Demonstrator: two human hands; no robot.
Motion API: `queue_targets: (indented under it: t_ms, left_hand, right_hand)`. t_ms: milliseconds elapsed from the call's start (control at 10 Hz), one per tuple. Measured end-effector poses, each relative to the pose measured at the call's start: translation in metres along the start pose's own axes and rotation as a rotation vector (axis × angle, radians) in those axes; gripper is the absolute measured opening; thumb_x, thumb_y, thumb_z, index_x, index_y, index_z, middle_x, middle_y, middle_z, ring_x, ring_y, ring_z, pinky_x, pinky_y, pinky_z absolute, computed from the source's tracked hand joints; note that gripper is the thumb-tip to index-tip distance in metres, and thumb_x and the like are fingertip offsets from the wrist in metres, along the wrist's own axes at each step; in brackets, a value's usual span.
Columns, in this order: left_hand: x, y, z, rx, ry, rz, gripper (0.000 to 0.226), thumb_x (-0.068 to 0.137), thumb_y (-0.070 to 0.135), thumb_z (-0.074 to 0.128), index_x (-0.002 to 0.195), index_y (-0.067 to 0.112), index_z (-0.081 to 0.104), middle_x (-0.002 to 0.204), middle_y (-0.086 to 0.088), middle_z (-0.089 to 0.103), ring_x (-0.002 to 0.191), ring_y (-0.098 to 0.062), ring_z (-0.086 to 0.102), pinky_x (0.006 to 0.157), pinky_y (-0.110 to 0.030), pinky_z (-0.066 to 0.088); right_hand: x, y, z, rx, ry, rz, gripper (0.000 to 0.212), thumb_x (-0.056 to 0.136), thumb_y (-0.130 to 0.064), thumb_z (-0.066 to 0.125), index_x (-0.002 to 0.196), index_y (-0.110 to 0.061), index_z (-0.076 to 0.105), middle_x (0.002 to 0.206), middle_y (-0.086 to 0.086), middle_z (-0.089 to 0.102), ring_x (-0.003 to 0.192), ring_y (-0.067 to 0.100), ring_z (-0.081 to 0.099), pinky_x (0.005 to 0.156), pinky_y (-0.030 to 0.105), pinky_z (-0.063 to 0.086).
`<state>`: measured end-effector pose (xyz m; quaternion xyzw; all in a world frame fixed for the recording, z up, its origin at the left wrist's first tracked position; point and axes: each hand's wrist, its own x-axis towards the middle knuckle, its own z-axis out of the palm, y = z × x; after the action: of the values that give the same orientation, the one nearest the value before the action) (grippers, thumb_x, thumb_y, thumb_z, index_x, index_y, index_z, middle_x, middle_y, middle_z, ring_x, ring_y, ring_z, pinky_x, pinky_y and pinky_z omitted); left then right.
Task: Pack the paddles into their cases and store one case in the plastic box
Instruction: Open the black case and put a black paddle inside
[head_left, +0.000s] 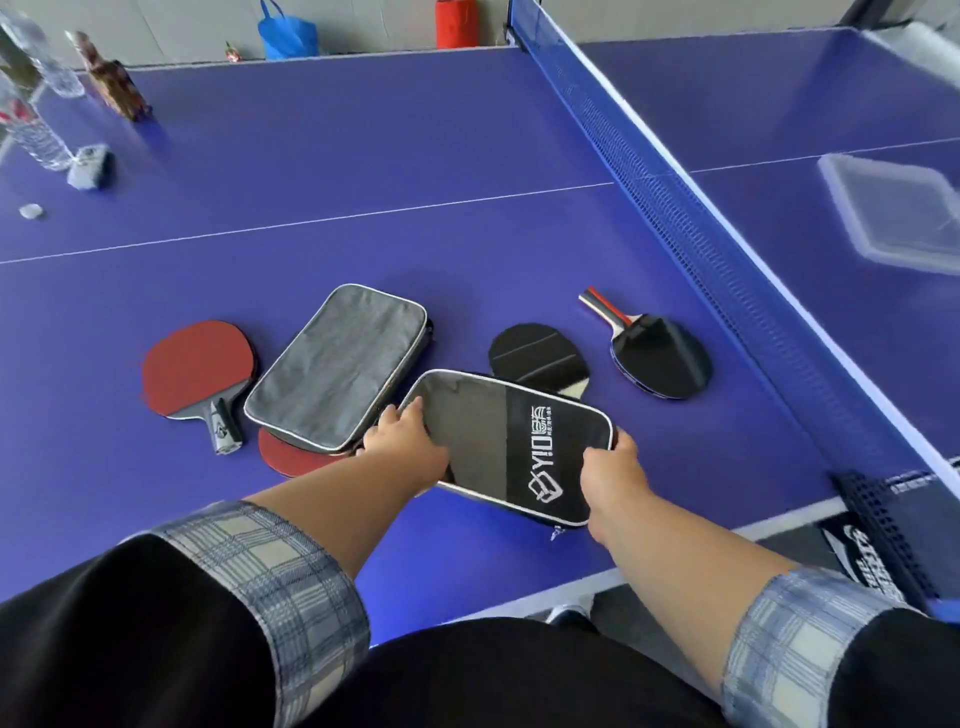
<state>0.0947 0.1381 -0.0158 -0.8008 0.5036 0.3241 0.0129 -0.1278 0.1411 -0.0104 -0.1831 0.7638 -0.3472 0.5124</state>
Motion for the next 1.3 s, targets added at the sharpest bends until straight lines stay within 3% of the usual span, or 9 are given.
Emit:
queue_targets:
  t_ms: [200,300,400,500,600,700,900,1100,1300]
  left_hand:
    - [-0.03,0.008,0.047,0.158,-0.149,0.212,0.085,0.079,0.076,0.047,0.152,0.048,0.015,0.165,-0.003,-0.002,0.149,-0.041,-0.004,0.117,-0.057,0.019]
    - [-0.045,0.007,0.062,0.209,-0.189,0.346,0.093,0.073,0.077,0.056,0.152,0.048,0.015,0.166,0.001,-0.008,0.15,-0.036,-0.01,0.116,-0.057,0.023]
    - [-0.051,-0.001,0.07,0.312,-0.208,0.4,0.096,0.073,0.074,0.06,0.153,0.044,0.016,0.165,-0.001,-0.009,0.15,-0.034,-0.011,0.118,-0.056,0.019]
    - [-0.048,-0.015,0.073,0.351,-0.248,0.362,0.095,0.075,0.068,0.063,0.154,0.04,0.018,0.165,-0.003,-0.009,0.15,-0.033,-0.011,0.118,-0.057,0.017]
    - [-0.044,-0.019,0.072,0.353,-0.215,0.362,0.09,0.079,0.061,0.064,0.154,0.04,0.018,0.166,-0.002,-0.007,0.151,-0.03,-0.01,0.119,-0.056,0.016]
    - [-0.041,-0.01,0.071,0.311,-0.115,0.302,0.091,0.082,0.06,0.064,0.155,0.037,0.014,0.166,-0.004,-0.005,0.151,-0.031,-0.007,0.119,-0.054,0.017]
    - [-0.038,-0.003,0.085,0.199,-0.092,0.224,0.096,0.082,0.06,0.063,0.156,0.034,0.007,0.166,-0.003,-0.008,0.151,-0.03,-0.01,0.12,-0.053,0.018]
    - [-0.038,0.002,0.086,0.08,-0.022,0.227,0.079,0.083,0.063,0.056,0.15,0.038,0.024,0.159,0.004,0.021,0.146,-0.025,0.015,0.111,-0.053,0.034]
    - [-0.041,0.013,0.081,-0.04,-0.111,0.192,0.074,0.082,0.063,0.053,0.147,0.043,0.025,0.151,0.006,0.031,0.139,-0.025,0.03,0.108,-0.051,0.038]
  right_hand:
    - [-0.036,0.043,0.001,0.093,0.108,0.117,0.062,0.099,-0.008,0.041,0.154,-0.027,0.022,0.155,0.013,0.037,0.132,0.039,0.049,0.09,0.045,0.047]
    - [-0.041,0.056,0.004,0.082,0.056,0.344,0.051,0.102,-0.009,0.035,0.15,-0.025,0.034,0.152,0.013,0.045,0.131,0.04,0.051,0.105,0.057,0.045]
    - [-0.061,0.069,0.01,-0.05,-0.235,0.538,0.037,0.106,-0.015,0.038,0.14,-0.01,0.049,0.143,0.013,0.055,0.132,0.034,0.053,0.108,0.056,0.042]
    - [-0.069,0.075,0.007,-0.368,-0.374,0.554,0.036,0.102,-0.024,0.051,0.137,-0.016,0.048,0.139,0.007,0.052,0.121,0.027,0.056,0.093,0.048,0.05]
    - [-0.049,0.061,0.004,-0.457,-0.199,0.351,0.035,0.096,-0.021,0.055,0.13,-0.011,0.055,0.109,0.007,0.056,0.109,0.027,0.06,0.098,0.044,0.052]
    - [-0.024,0.033,0.008,-0.575,-0.13,0.114,0.048,0.093,-0.021,0.051,0.14,-0.01,0.052,0.135,0.013,0.056,0.111,0.033,0.059,0.098,0.044,0.052]
    - [0.0,0.015,0.029,-0.898,-0.364,-0.236,0.029,0.093,-0.025,0.051,0.119,-0.02,0.062,0.121,0.008,0.066,0.107,0.034,0.063,0.091,0.044,0.054]
    - [0.023,0.008,0.03,-0.921,-0.356,-0.107,0.04,0.091,-0.03,0.057,0.123,-0.006,0.062,0.116,0.015,0.068,0.096,0.033,0.063,0.075,0.032,0.044]
    - [0.018,-0.004,0.03,-0.995,-0.384,0.002,0.027,0.096,-0.023,0.051,0.115,-0.005,0.053,0.101,0.011,0.057,0.093,0.03,0.054,0.079,0.034,0.044]
